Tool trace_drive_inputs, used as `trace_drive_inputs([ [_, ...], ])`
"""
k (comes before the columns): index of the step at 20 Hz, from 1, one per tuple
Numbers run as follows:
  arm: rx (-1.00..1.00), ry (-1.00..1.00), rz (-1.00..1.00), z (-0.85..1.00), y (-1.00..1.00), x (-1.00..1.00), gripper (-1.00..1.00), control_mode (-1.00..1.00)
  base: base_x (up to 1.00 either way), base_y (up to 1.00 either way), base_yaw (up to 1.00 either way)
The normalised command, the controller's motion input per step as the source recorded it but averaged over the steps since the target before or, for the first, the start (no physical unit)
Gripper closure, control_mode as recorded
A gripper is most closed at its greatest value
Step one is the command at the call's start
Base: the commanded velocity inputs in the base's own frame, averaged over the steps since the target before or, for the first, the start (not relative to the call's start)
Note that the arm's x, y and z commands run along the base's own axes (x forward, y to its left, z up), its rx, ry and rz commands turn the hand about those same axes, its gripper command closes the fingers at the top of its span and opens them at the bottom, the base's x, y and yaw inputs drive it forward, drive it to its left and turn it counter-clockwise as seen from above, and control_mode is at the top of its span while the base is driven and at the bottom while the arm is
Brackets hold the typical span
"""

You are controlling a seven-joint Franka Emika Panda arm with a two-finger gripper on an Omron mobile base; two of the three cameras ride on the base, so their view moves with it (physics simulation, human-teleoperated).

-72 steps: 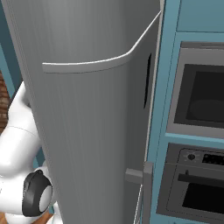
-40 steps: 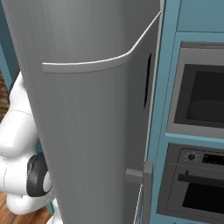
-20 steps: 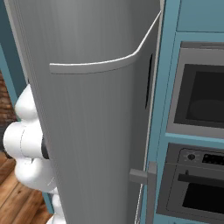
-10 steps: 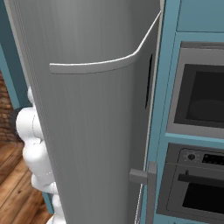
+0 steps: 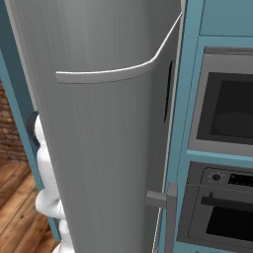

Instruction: Take the fish out of the fridge, briefly rinse it in the sink, and place it on the tray next to the sink.

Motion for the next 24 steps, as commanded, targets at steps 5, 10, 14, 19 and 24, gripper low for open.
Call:
trace_drive_inputs([
  [5, 0.0, 0.01, 0.01, -0.1, -0.09, 0.39, -1.0, -1.0, 0.0, 0.0, 0.0],
  [10, 0.0, 0.0, 0.02, -0.23, 0.0, 0.45, -1.0, -1.0, 0.0, 0.0, 0.0],
  [14, 0.0, 0.0, 0.0, -0.18, 0.0, 0.56, -1.0, -1.0, 0.0, 0.0, 0.0],
  [19, 0.0, 0.0, 0.0, -0.18, 0.0, 0.59, -1.0, -1.0, 0.0, 0.0, 0.0],
  [24, 0.0, 0.0, 0.0, -0.17, 0.0, 0.4, 1.0, -1.0, 0.0, 0.0, 0.0],
])
